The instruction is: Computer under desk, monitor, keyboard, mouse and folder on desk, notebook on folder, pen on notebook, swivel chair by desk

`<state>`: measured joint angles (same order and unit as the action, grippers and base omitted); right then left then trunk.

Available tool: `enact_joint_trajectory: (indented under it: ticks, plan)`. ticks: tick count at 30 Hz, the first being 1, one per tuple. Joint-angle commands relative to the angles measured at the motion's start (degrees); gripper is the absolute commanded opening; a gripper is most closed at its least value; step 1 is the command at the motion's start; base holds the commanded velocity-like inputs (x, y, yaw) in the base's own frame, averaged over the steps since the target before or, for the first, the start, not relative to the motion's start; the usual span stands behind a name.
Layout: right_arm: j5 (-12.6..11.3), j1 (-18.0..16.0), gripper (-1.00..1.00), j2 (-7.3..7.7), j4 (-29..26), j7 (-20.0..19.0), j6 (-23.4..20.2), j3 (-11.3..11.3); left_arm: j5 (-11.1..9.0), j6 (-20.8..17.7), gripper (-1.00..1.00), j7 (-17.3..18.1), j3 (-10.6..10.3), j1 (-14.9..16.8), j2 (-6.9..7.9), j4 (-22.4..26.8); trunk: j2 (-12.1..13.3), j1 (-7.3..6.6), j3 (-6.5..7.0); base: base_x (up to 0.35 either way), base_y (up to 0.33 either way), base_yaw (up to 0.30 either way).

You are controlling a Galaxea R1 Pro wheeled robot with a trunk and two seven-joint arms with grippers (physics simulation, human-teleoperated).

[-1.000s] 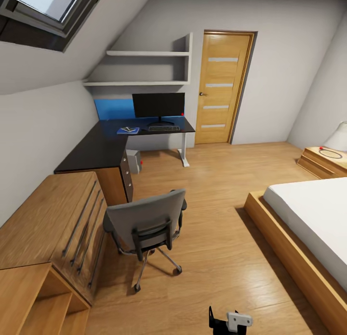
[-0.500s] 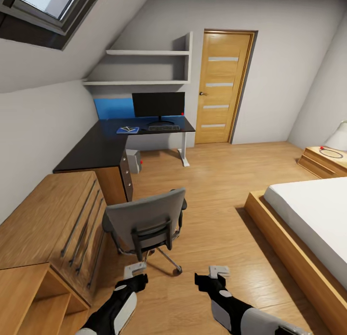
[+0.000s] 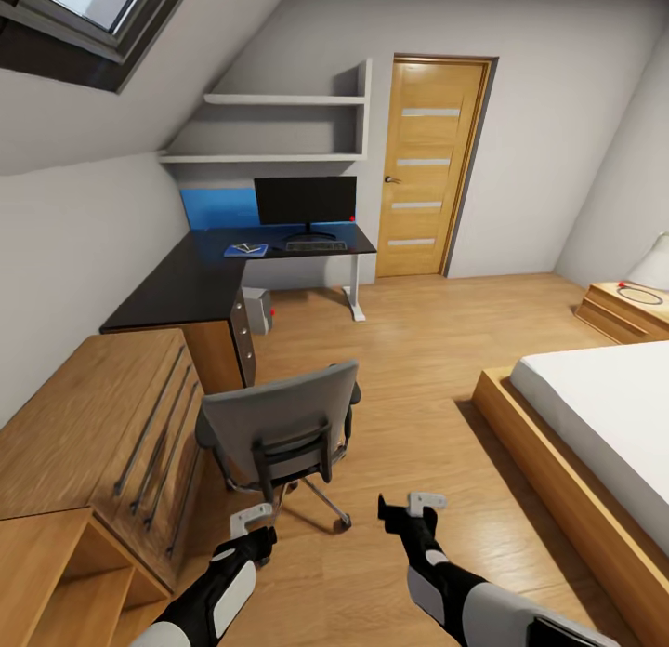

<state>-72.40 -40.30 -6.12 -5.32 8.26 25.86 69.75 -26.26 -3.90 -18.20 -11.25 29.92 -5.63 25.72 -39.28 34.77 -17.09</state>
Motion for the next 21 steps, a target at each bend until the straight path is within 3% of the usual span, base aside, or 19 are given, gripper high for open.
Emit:
enact_joint_trajectory:
  ticks: [1, 10, 21]
  plan:
    - [-0.2, 0.0, 1.0, -0.06, -0.1, 0.5, 0.9, 0.6, -0.4, -0.2, 1.0, -0.5, -0.5, 0.0, 0.07, 0.1, -0.5, 0.24, -0.26, 0.0, 0.0, 0.0]
    - [1.2, 1.9, 1.0, -1.93, -0.1, 1.4, 4.1, 1.0, -0.5, 0.0, 1.0, -0.6, -0.5, 0.0, -0.06, -1.2, -4.1, 2.22, -1.89, 0.0, 0.0, 0.016]
    - [4.1, 2.5, 1.0, -2.38, -0.1, 1.5, 4.3, 1.0, -0.5, 0.1, 1.0, -0.6, -0.4, 0.0, 0.0, -1.9, -8.5, 4.63, -4.12, 0.0, 0.0, 0.208]
